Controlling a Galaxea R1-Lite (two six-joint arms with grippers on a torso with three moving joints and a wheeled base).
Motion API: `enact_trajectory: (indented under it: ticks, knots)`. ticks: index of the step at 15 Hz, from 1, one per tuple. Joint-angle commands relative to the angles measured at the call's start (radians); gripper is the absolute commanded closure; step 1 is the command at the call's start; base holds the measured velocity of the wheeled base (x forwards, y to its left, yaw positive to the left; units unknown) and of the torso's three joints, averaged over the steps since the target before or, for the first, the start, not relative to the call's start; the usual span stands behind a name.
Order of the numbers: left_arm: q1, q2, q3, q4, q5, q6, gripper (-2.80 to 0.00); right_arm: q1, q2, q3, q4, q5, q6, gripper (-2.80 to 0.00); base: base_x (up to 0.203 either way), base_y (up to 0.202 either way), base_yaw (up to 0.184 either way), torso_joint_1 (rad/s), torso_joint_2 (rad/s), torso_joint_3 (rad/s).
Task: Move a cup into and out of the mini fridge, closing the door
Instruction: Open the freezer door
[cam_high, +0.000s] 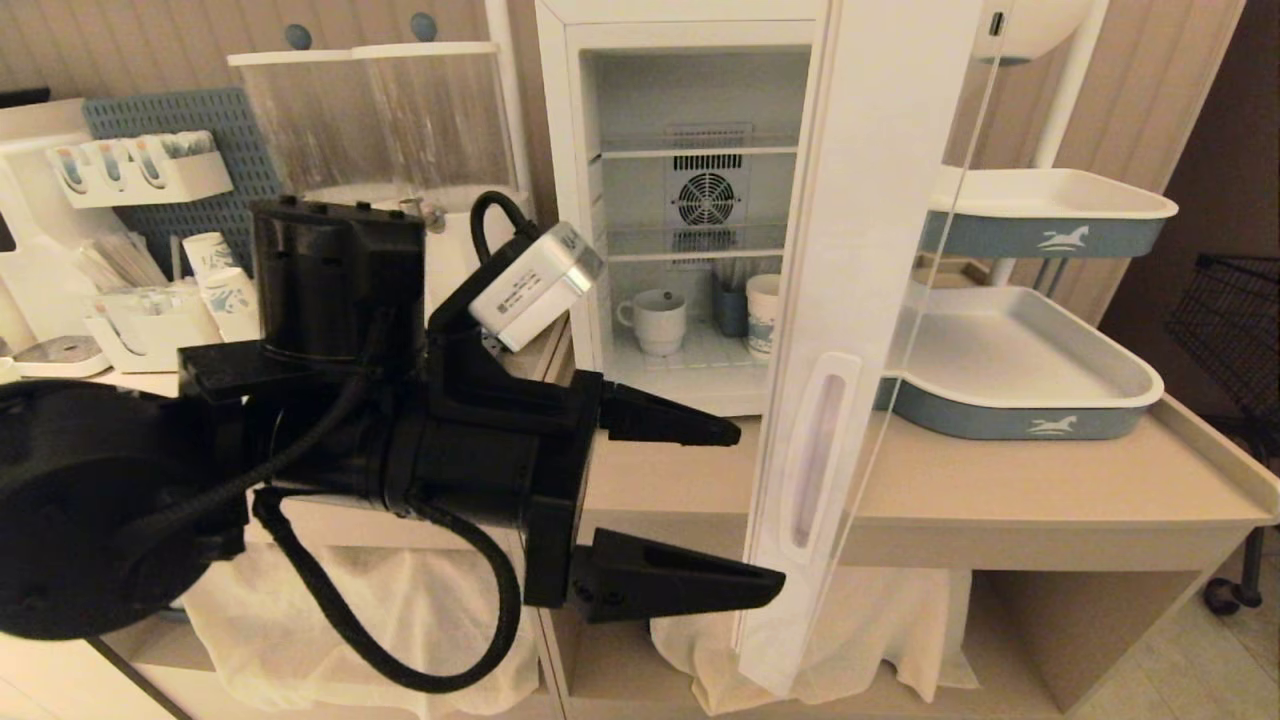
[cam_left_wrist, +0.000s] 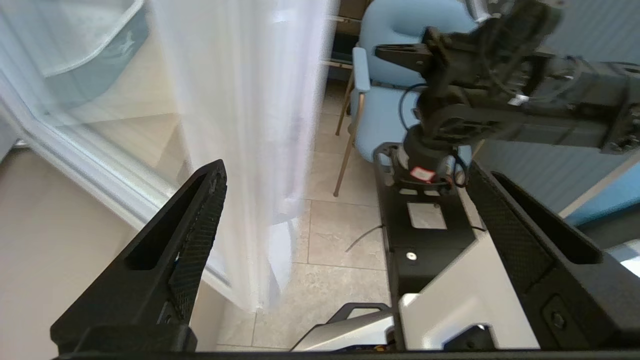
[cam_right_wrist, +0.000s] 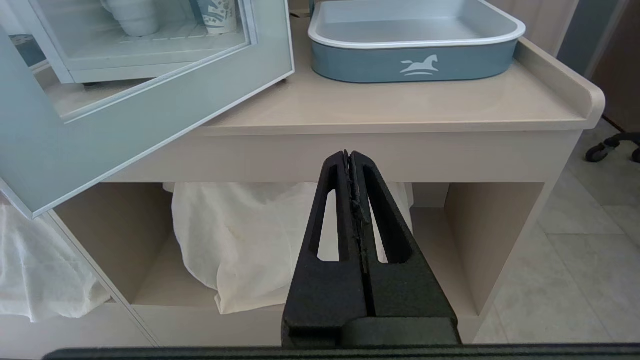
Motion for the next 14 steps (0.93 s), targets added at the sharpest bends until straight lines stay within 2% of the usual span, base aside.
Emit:
enact_trajectory:
  ticks: [1,6,11,14]
  knots:
    - [0.003,0.053,-0.033,-0.002,-0.006,0.000,-2.80,0.000,0.001,0.014,0.001,0.000,0.000,0.00,0.000,0.000,0.000,0.000,0.00,0.000]
    - [-0.025,0.123,-0.104,0.002,-0.008,-0.004,-2.80,0.000,0.001,0.014,-0.001,0.000,0.000,0.00,0.000,0.000,0.000,0.000,0.00,0.000]
    - [-0.076,0.131,-0.116,-0.001,-0.006,-0.045,-2.80,0.000,0.001,0.014,-0.001,0.000,0.000,0.00,0.000,0.000,0.000,0.000,0.00,0.000]
    - [-0.189,0.112,-0.128,-0.005,0.021,-0.114,-2.80,0.000,0.001,0.014,-0.001,0.000,0.000,0.00,0.000,0.000,0.000,0.000,0.00,0.000]
